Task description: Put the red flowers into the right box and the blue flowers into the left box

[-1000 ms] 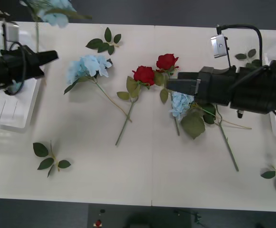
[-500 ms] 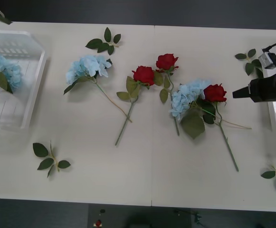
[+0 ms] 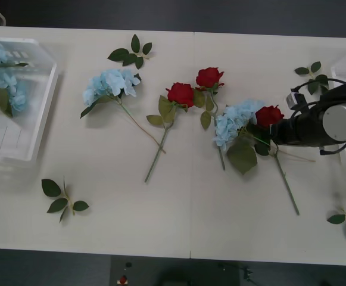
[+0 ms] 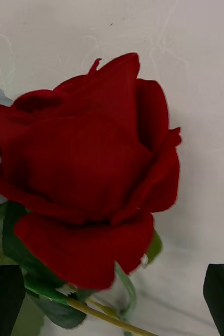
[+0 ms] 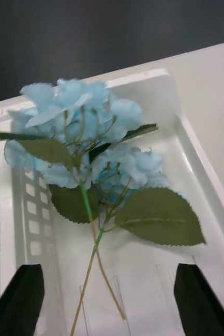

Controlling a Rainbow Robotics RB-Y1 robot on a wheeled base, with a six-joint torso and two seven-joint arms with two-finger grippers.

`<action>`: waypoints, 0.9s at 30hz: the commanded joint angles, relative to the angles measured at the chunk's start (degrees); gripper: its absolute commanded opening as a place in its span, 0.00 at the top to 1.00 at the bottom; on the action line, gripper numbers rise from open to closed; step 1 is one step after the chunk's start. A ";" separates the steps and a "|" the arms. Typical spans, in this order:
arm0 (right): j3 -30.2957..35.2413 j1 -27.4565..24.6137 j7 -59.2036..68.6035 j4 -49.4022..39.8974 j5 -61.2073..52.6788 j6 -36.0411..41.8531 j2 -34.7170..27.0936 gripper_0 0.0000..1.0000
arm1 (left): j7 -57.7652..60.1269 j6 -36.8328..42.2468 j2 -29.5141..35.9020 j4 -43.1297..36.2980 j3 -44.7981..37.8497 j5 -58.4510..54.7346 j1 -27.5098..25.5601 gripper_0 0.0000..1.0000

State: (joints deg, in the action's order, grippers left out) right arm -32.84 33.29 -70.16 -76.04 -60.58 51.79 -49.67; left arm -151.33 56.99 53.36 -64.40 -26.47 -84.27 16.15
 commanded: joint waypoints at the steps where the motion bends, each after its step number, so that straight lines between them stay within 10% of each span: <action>1: 0.67 3.10 5.04 1.86 4.86 -0.19 2.30 0.00 | -0.28 7.88 1.49 -4.77 -1.66 -2.65 0.28 0.00; 9: 0.67 5.47 7.15 5.91 15.84 0.86 6.60 0.00 | 12.20 14.29 1.40 -14.35 8.89 -6.52 6.70 0.00; 11: 0.58 5.47 7.23 6.00 17.16 1.04 7.04 0.17 | 16.60 14.38 1.40 -15.67 11.79 -5.91 8.28 0.00; 13: 0.67 5.47 7.59 6.00 18.13 1.12 7.57 0.70 | 26.09 14.38 0.52 -18.48 16.54 -3.18 10.65 0.00; 15: 0.58 5.47 7.85 6.26 18.13 1.12 7.66 1.00 | 34.62 14.38 -1.33 -21.47 19.44 0.42 12.15 0.00; 27: 0.05 6.18 7.23 6.26 17.51 1.12 7.57 1.00 | 87.53 12.27 -11.87 -39.67 35.79 23.10 13.73 0.00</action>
State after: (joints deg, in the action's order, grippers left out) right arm -32.65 37.46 -64.38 -69.33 -42.68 53.08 -41.73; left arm -70.58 71.02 40.12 -98.93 5.74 -65.02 28.76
